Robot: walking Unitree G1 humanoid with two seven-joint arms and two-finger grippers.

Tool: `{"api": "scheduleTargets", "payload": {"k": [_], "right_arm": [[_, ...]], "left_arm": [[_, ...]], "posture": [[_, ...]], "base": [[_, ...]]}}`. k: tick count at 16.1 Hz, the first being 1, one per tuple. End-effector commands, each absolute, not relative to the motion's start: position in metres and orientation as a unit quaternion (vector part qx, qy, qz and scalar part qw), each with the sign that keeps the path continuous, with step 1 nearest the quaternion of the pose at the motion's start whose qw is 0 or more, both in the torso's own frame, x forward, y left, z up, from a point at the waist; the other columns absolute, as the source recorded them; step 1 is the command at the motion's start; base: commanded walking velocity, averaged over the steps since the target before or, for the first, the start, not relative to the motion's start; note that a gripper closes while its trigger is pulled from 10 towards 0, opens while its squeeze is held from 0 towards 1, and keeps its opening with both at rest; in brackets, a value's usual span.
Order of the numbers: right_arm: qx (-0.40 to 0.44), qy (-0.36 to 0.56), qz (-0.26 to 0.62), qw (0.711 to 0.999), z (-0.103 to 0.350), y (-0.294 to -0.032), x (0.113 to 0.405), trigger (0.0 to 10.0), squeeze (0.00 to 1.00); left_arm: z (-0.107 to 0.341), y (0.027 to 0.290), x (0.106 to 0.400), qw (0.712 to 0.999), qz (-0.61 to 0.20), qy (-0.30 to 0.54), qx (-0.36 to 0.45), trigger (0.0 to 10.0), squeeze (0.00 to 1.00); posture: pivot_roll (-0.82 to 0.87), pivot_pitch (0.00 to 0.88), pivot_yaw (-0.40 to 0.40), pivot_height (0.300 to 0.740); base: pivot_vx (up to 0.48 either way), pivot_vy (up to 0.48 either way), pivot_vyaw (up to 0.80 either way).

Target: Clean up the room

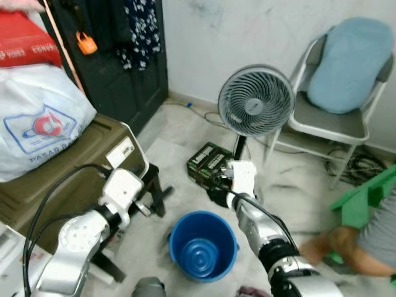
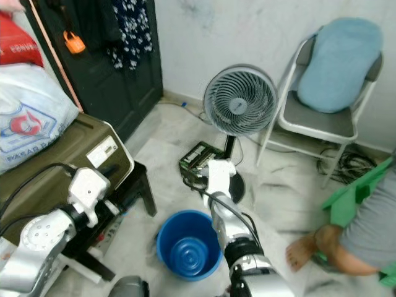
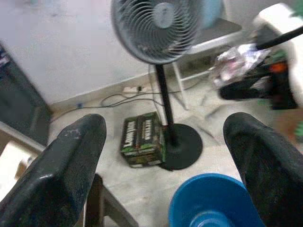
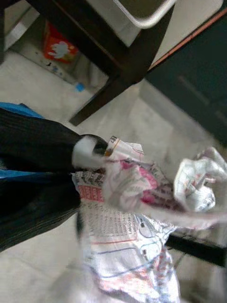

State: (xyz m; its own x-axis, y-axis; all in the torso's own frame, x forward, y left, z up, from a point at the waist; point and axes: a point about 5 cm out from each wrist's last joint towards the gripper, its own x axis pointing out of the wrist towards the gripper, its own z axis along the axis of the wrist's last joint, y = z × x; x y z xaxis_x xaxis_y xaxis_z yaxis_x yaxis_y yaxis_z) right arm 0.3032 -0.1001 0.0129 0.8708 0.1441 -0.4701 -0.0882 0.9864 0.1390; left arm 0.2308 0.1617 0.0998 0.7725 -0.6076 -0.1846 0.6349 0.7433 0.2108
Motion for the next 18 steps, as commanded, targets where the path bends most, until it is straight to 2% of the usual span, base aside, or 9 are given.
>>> {"api": "scheduleTargets", "payload": {"k": [1,5,8,11,18], "right_arm": [[0.071,0.256,0.048,0.963,0.012,-0.095,0.305,10.0,0.00],[0.100,0.290,0.042,0.951,0.003,-0.078,0.299,10.0,0.00],[0.130,0.342,0.049,0.929,-0.007,-0.060,0.288,10.0,0.00],[0.095,0.380,0.056,0.918,-0.018,-0.047,0.273,10.0,0.00],[0.096,0.416,-0.007,0.904,-0.027,-0.047,0.262,10.0,0.00]], "left_arm": [[0.103,0.160,0.224,0.922,-0.356,0.058,0.144,10.0,0.00],[0.115,0.162,0.208,0.909,-0.382,0.070,0.148,10.0,0.00],[0.126,0.171,0.191,0.894,-0.402,0.087,0.175,10.0,0.00],[0.137,0.173,0.184,0.884,-0.415,0.094,0.194,10.0,0.00],[0.147,0.176,0.178,0.856,-0.451,0.117,0.222,10.0,0.00]], "posture": [[0.18,0.000,0.040,0.740],[0.23,0.040,0.086,0.740],[0.29,0.098,0.132,0.740],[0.32,0.125,0.160,0.740],[0.35,0.149,0.261,0.740]], "base": [[0.000,0.000,0.00],[0.000,0.000,0.00],[0.000,0.000,0.00],[0.000,0.000,0.00],[0.000,0.000,0.00]]}}
